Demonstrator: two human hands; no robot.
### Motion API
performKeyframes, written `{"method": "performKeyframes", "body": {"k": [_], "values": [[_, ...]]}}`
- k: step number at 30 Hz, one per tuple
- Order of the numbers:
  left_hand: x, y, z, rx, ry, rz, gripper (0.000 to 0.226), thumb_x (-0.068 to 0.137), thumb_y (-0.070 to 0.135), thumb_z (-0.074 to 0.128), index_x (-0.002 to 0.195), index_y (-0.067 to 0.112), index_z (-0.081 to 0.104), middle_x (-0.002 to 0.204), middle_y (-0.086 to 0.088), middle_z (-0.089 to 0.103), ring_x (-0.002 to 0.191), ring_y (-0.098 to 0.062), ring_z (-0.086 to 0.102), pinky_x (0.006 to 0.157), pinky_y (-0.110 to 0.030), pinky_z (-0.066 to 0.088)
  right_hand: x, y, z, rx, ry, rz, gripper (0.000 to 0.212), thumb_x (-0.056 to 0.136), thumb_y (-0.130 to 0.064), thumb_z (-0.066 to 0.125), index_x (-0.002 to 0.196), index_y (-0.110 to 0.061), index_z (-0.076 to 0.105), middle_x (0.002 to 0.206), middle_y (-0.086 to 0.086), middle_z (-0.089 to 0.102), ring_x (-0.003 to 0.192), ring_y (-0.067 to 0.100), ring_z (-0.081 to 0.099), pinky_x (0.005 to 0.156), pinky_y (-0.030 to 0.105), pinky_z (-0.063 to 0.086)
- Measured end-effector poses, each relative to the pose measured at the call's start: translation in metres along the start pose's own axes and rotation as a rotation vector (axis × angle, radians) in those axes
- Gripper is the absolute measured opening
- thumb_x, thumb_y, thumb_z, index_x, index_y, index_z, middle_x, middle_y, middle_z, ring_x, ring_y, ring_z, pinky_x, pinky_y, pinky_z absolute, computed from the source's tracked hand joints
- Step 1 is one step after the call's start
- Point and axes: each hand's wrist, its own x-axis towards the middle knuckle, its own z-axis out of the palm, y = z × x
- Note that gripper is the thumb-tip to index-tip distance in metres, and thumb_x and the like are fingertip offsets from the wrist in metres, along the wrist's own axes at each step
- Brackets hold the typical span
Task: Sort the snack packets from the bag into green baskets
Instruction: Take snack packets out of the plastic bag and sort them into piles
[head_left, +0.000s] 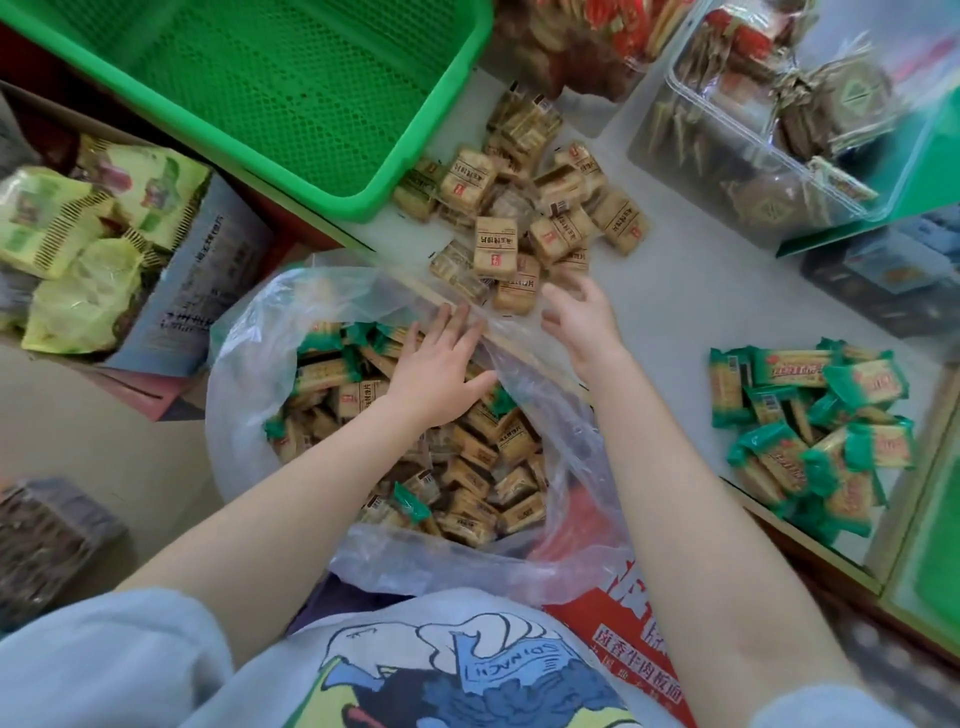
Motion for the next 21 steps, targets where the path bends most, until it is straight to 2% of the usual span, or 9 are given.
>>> {"method": "performKeyframes", "body": {"k": [3,6,8,10,13,15,19,21], "values": [[-0.007,-0.001,-0.007,-0.114,0.066,0.032,0.066,0.1,0.053,0.042,0.157,0.024,0.025,0.167,-0.003,0.015,0.154,-0.023,0.01,0.124,-0.044,0.012,-0.052,0.006,-0.001,-0.014,0.064,-0.033,0.022,0.097,-0.017,0.06,0.119,-0.021,0.06,0.113,0.001,0.063,0.098,0.018,0.068,0.093,0.037,0.057],[-0.044,-0.018,0.001,-0.232,0.211,0.008,0.051,0.099,0.036,0.052,0.144,0.014,0.049,0.151,-0.007,0.044,0.139,-0.026,0.039,0.114,-0.042,0.032,-0.105,0.02,0.017,0.02,-0.1,-0.021,0.01,0.098,-0.014,0.061,0.108,-0.016,0.064,0.1,0.007,0.072,0.087,0.019,0.073,0.081,0.032,0.061],[-0.081,-0.041,0.023,-0.188,0.24,-0.083,0.046,0.095,0.03,0.057,0.137,0.01,0.055,0.146,-0.012,0.049,0.135,-0.031,0.042,0.111,-0.047,0.034,-0.125,0.044,0.036,-0.036,-0.246,0.058,0.007,0.099,-0.014,0.061,0.104,-0.013,0.066,0.095,0.012,0.074,0.083,0.022,0.074,0.076,0.032,0.062],[-0.115,-0.066,0.048,-0.112,0.211,-0.185,0.048,0.091,0.028,0.063,0.134,0.009,0.057,0.146,-0.017,0.048,0.135,-0.038,0.042,0.112,-0.054,0.031,-0.13,0.077,0.054,-0.171,-0.316,0.175,0.007,0.099,-0.019,0.062,0.101,-0.013,0.065,0.097,0.013,0.073,0.081,0.021,0.073,0.077,0.033,0.062],[-0.147,-0.098,0.074,-0.015,0.088,-0.23,0.059,0.09,0.042,0.052,0.14,0.01,0.053,0.146,-0.018,0.049,0.137,-0.038,0.041,0.116,-0.056,0.026,-0.121,0.129,0.077,-0.405,-0.345,0.258,0.015,0.096,-0.026,0.065,0.106,-0.016,0.063,0.11,0.007,0.068,0.095,0.02,0.067,0.085,0.037,0.059],[-0.156,-0.113,0.079,-0.009,0.029,-0.199,0.066,0.09,0.048,0.047,0.146,0.012,0.047,0.149,-0.014,0.047,0.142,-0.033,0.035,0.119,-0.053,0.019,-0.119,0.149,0.092,-0.507,-0.376,0.257,0.026,0.095,-0.032,0.067,0.115,-0.017,0.062,0.116,0.004,0.065,0.101,0.019,0.062,0.084,0.033,0.053],[-0.157,-0.129,0.076,-0.06,-0.016,-0.176,0.07,0.092,0.054,0.04,0.15,0.016,0.041,0.155,-0.006,0.04,0.148,-0.025,0.025,0.121,-0.046,0.009,-0.118,0.158,0.129,-0.341,-0.369,0.295,0.056,0.096,-0.034,0.066,0.144,-0.012,0.048,0.137,0.007,0.056,0.122,0.024,0.056,0.094,0.03,0.046],[-0.154,-0.134,0.077,-0.079,-0.001,-0.17,0.06,0.096,0.043,0.052,0.149,0.016,0.043,0.153,-0.006,0.042,0.147,-0.023,0.026,0.121,-0.047,0.011,-0.113,0.159,0.146,-0.316,-0.364,0.307,0.058,0.098,-0.033,0.064,0.148,-0.012,0.043,0.136,0.004,0.053,0.125,0.023,0.053,0.093,0.027,0.042]]}}
